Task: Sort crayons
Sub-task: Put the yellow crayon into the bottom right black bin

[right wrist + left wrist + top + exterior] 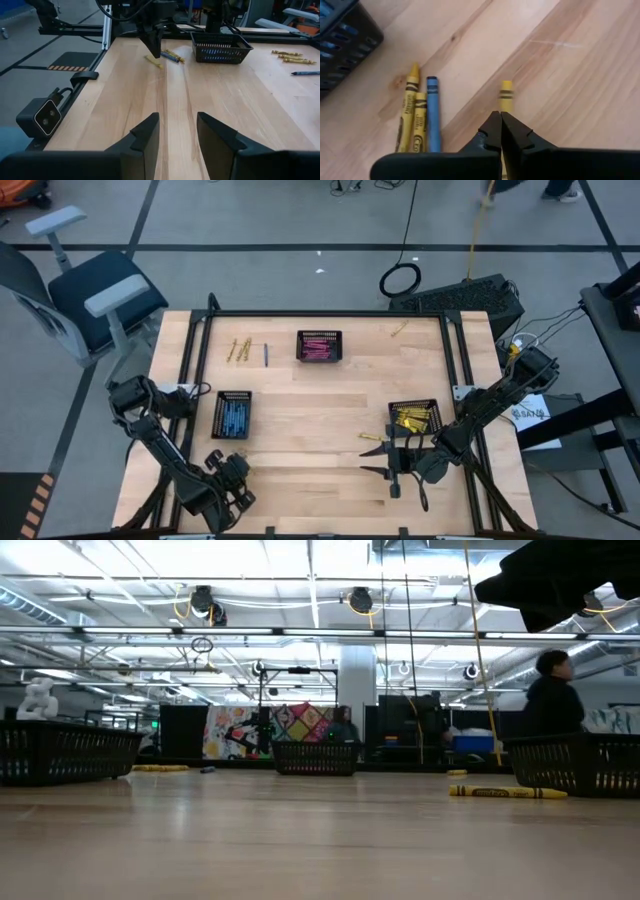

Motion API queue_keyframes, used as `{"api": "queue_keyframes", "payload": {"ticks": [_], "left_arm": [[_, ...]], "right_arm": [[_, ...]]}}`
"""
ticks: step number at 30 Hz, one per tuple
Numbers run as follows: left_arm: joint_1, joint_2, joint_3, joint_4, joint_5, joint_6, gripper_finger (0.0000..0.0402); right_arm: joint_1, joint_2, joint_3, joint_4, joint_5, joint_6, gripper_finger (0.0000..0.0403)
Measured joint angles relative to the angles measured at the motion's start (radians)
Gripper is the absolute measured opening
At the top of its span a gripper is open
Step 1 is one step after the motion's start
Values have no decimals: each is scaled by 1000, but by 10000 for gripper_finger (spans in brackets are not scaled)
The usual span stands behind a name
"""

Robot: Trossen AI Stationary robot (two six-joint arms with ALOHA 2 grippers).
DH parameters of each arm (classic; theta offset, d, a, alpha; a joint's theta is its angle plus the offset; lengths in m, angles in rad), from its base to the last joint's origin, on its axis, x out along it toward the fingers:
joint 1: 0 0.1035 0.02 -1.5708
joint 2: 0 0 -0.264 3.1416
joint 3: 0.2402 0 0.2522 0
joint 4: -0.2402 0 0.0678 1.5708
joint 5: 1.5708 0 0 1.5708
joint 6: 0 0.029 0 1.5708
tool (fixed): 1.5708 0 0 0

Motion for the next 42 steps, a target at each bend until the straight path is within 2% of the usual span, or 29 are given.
{"api": "queue_keyframes", "payload": {"ticks": [6,9,14,17,19,23,25,30,33,42], "left_arm": [[0,0,0,31,8,-1,0],[-1,0,-1,139,-16,91,8],[0,0,-1,350,-33,337,72],[0,22,0,375,-37,372,122],[0,61,0,381,-6,389,148],[-3,143,17,451,-30,478,173],[-3,173,47,432,-42,493,175],[-3,204,129,276,-34,491,174],[-2,205,137,226,-6,489,156],[0,204,125,207,-2,359,21]], "right_arm": [[0,0,0,0,0,0,116],[0,0,0,0,0,0,116],[0,0,0,0,0,0,116],[0,0,0,0,0,0,116],[0,0,0,0,0,0,116],[0,0,0,0,0,-1,116],[0,0,0,0,0,-1,116],[0,0,0,0,0,-1,116],[0,0,0,2,0,-1,116],[36,-37,0,-69,3,-15,116]]}}
